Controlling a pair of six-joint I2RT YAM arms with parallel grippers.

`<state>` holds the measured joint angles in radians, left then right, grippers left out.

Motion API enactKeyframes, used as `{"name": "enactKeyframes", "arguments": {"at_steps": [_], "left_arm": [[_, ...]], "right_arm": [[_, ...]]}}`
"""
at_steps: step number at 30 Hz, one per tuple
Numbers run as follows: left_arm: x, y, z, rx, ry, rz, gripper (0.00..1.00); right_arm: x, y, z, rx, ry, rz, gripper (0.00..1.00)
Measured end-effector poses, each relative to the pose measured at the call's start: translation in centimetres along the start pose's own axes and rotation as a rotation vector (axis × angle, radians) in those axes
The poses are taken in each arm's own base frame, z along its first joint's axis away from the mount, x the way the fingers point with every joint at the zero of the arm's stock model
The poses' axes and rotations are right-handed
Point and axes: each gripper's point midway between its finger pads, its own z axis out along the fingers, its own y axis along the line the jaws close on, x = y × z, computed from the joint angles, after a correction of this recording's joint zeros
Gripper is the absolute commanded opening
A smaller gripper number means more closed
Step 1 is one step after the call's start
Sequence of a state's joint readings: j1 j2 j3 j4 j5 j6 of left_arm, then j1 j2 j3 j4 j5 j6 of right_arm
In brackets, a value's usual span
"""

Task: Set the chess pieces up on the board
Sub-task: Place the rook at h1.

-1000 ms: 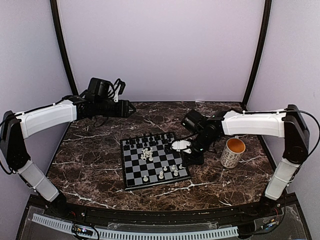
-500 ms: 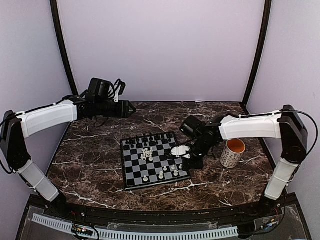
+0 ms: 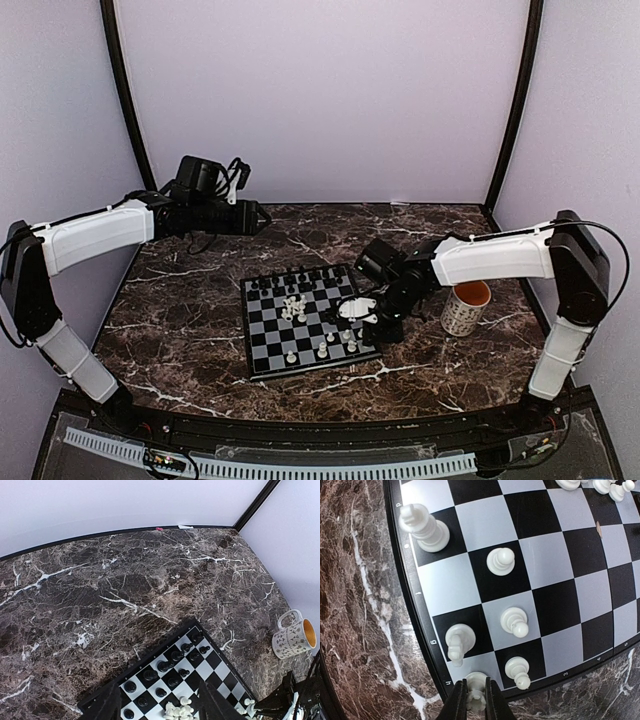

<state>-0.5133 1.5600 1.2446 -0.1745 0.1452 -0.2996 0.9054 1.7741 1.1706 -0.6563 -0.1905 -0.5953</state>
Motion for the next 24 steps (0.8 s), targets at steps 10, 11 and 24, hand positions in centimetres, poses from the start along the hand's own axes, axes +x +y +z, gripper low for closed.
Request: {"name": "enactKeyframes", "arguments": {"at_steps": [10,11,24], "left_arm": [[0.1,0.1,0.1,-0.001,0.004,-0.001,0.55],[0.1,0.1,0.2,-0.001,0.005,-0.001,0.55],[0.3,0.1,0.3,-0.002,0.011,-0.002,0.55]], "right_arm": [[0.3,-0.1,0.5,0.0,0.012,0.004,0.25],[0.3,0.0,0.5,0.0,0.013,0.004,0.25],[0.3,0.2,-1.2,-0.004,0.033,0.007,0.41]]}}
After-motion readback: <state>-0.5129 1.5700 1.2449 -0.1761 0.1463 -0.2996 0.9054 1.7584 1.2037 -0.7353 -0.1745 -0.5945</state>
